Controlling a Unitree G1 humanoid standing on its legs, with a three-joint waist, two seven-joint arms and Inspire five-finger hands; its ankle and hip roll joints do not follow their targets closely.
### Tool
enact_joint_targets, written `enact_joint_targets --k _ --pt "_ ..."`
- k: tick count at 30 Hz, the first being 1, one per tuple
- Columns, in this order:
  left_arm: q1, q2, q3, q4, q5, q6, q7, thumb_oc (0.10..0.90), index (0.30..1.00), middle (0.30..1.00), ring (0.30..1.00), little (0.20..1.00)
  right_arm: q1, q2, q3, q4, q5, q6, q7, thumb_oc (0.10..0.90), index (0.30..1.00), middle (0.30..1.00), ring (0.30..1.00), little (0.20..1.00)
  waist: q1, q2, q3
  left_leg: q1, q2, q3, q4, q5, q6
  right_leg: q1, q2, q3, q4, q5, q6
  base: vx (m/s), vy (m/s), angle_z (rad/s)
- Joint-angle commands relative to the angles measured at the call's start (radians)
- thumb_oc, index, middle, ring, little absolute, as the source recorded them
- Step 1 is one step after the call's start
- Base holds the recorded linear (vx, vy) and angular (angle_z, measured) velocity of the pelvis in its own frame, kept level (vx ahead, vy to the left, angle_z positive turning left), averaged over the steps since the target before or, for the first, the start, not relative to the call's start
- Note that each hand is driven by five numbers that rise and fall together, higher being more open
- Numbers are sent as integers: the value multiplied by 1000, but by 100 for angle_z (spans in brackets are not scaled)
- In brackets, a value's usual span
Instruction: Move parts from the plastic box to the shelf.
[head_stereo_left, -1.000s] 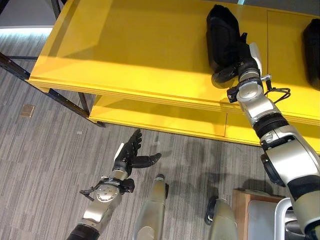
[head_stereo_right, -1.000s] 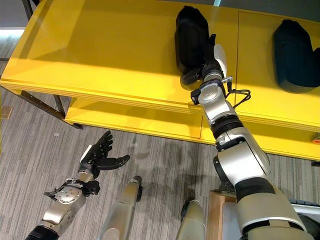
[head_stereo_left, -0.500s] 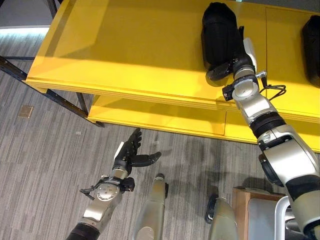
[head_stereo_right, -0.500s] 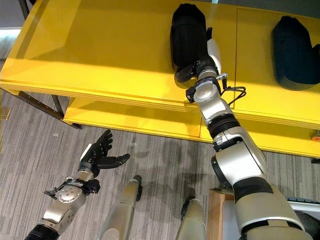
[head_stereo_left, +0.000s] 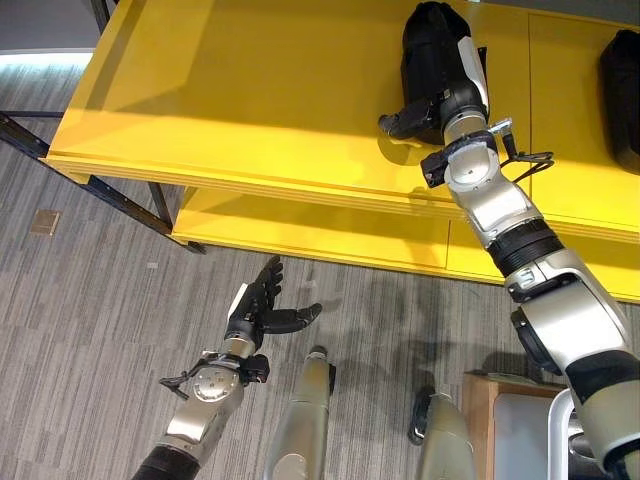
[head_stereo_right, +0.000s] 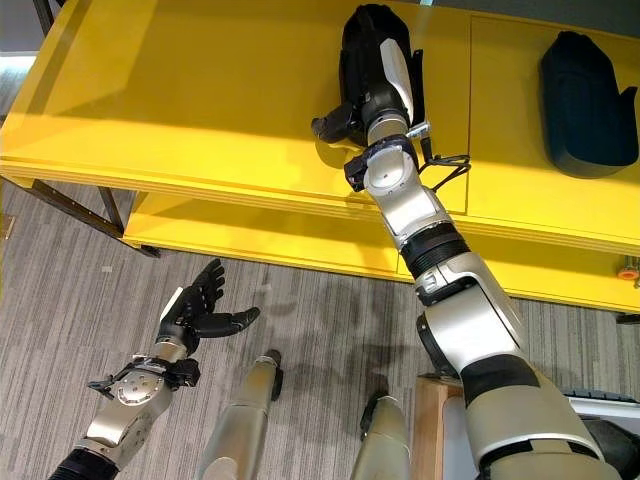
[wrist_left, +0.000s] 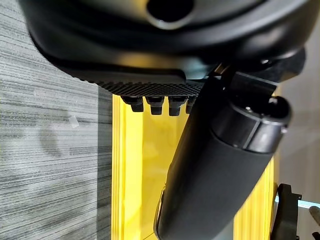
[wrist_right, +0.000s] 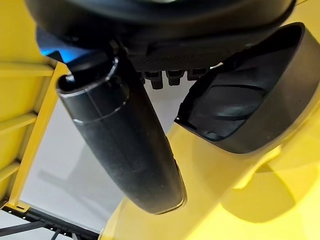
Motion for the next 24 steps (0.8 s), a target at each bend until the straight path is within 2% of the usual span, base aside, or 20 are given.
enact_joint_targets --k 1,9,16,24 --pt "-31 62 30 -77 -5 -85 14 900 1000 1000 1000 1000 -81 -41 -9 -96 -60 -82 -33 900 1000 1000 1000 1000 0 -26 -44 -11 31 4 35 -28 29 79 19 -1 14 -15 -66 0 0 0" --pt "-31 61 32 -74 3 -80 18 900 1000 1000 1000 1000 -79 -61 -18 -171 -74 -86 -45 900 1000 1000 1000 1000 -7 -31 -44 -4 36 9 31 -28 28 78 20 3 13 -14 -69 0 0 0" --pt "-29 62 36 -77 13 -80 17 900 1000 1000 1000 1000 -72 -118 -49 -230 -117 -81 -68 900 1000 1000 1000 1000 -19 -34 -45 -5 41 13 28 -27 27 71 22 10 10 -12 -69 0 0 0" --pt "-28 61 36 -81 16 -80 17 900 1000 1000 1000 1000 -42 -140 -99 -243 -83 -94 -101 900 1000 1000 1000 1000 -26 -34 -44 -6 44 15 31 -29 25 64 24 13 17 -16 -71 0 0 0"
